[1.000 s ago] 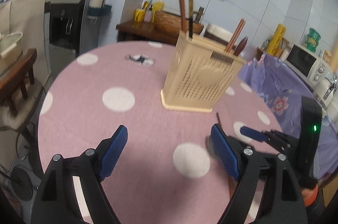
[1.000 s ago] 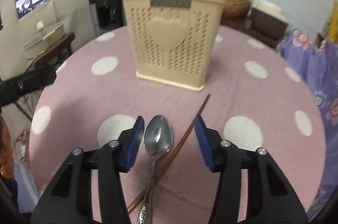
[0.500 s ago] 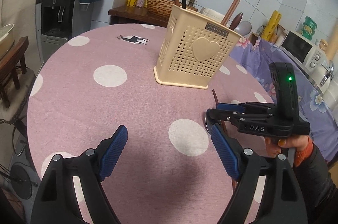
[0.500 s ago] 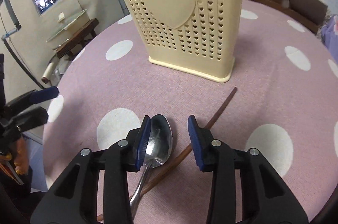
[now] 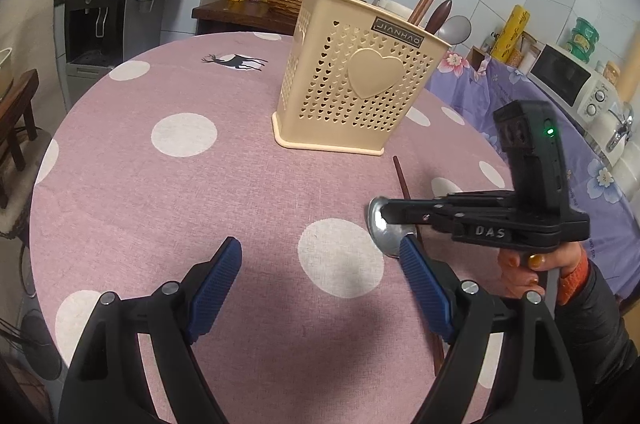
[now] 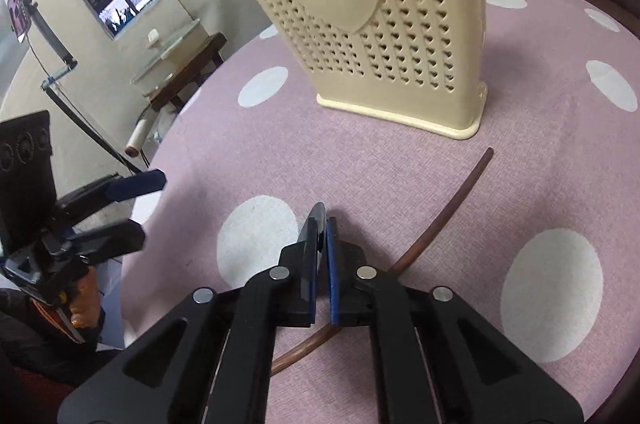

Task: Organize utensils
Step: 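Lift the metal spoon with the right tool while the left tool grasps a wooden chopstick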

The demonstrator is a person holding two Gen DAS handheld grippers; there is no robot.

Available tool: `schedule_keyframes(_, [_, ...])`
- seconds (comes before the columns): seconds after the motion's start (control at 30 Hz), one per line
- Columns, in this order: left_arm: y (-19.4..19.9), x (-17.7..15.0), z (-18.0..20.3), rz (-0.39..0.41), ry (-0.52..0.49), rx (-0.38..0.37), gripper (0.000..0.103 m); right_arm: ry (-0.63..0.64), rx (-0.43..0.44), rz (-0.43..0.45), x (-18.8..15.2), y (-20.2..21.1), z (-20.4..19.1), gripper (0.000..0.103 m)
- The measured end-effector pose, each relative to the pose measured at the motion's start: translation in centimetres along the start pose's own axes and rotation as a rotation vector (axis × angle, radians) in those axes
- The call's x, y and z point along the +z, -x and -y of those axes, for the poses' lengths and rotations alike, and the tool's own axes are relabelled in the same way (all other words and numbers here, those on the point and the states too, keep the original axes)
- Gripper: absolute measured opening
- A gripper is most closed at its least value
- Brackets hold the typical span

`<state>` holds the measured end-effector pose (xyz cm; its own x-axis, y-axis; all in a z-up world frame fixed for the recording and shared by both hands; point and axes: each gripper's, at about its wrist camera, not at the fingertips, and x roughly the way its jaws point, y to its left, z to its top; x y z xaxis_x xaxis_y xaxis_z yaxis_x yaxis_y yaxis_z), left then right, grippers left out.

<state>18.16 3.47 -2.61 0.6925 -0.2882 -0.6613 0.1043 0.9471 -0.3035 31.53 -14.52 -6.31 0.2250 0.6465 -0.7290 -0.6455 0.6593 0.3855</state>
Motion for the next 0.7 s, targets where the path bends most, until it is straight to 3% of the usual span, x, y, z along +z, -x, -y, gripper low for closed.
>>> schedule_keyframes(0.13, [-0.9,0.2,0.5,-0.028,-0.016,-0.007,0.078,-0.060,-0.031,0.081,-0.5,2.5,0.2,0.002])
schedule_keyframes(0.43, [-5.3,1.6,5.0,-0.144,-0.125,-0.080,0.057,-0.106,-0.332,0.322,-3.3,9.7,-1.7,0.002])
schedule_keyframes(0.7, [-10.0,2.9,9.2,-0.221,-0.220,-0.072,0.040,-0.134,-0.545,0.495,-5.7,14.2,-1.9,0.003])
